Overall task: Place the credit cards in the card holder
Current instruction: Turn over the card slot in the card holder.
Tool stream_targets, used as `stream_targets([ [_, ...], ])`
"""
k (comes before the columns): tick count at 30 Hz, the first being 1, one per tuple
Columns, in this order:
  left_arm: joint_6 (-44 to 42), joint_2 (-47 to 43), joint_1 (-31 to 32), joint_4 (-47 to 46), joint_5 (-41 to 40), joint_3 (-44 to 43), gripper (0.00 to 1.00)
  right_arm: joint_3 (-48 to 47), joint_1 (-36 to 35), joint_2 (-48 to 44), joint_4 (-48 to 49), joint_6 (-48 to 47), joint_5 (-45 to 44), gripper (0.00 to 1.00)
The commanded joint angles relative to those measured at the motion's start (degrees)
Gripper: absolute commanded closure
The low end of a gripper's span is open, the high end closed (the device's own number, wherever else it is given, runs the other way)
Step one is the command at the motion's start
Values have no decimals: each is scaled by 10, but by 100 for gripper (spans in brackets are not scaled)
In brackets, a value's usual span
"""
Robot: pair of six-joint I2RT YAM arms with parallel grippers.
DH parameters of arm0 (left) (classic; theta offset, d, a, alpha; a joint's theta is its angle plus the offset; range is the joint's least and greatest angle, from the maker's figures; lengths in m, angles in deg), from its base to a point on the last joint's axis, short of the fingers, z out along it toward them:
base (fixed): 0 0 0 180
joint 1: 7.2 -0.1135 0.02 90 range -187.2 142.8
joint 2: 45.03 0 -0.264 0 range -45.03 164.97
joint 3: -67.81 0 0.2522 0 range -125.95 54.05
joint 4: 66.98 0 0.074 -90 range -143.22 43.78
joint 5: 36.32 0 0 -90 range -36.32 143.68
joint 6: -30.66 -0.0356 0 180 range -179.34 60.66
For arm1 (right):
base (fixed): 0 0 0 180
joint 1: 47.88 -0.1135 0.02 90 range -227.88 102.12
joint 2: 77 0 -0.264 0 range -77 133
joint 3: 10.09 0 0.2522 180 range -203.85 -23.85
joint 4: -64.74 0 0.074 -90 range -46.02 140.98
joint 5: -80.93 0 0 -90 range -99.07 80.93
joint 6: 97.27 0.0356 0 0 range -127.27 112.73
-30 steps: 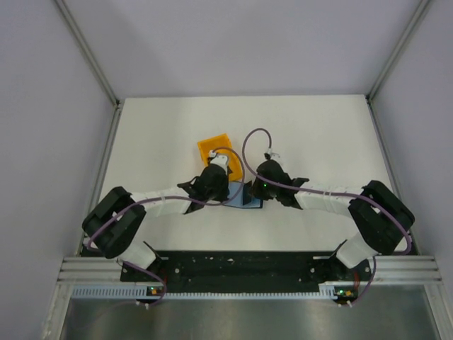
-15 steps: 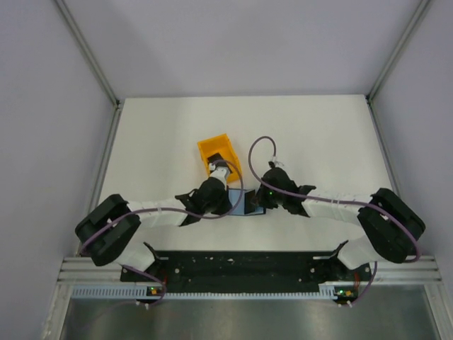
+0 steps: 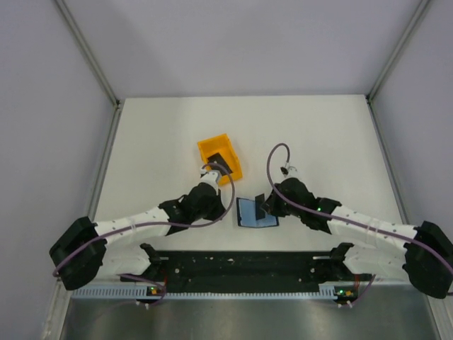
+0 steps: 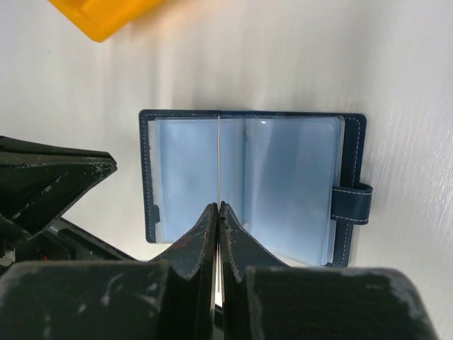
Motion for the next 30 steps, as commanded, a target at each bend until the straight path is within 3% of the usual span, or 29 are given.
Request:
stream_targets([
  [1, -19, -25, 2, -28, 1, -37, 100, -11, -4, -44, 6, -25, -21, 100],
  [9, -25, -29, 3, -88, 35, -39, 100, -4, -4, -23, 31, -31, -4, 100],
  [17, -33, -40, 4, -111, 62, -42, 100, 5, -4, 64, 116, -31, 49, 100],
  [21, -32, 1, 10, -133, 67, -42, 100, -5, -4, 101, 117, -31, 57, 100],
  [30, -9, 131, 14, -195, 104, -27, 100, -3, -5, 80, 116, -29, 54, 100],
])
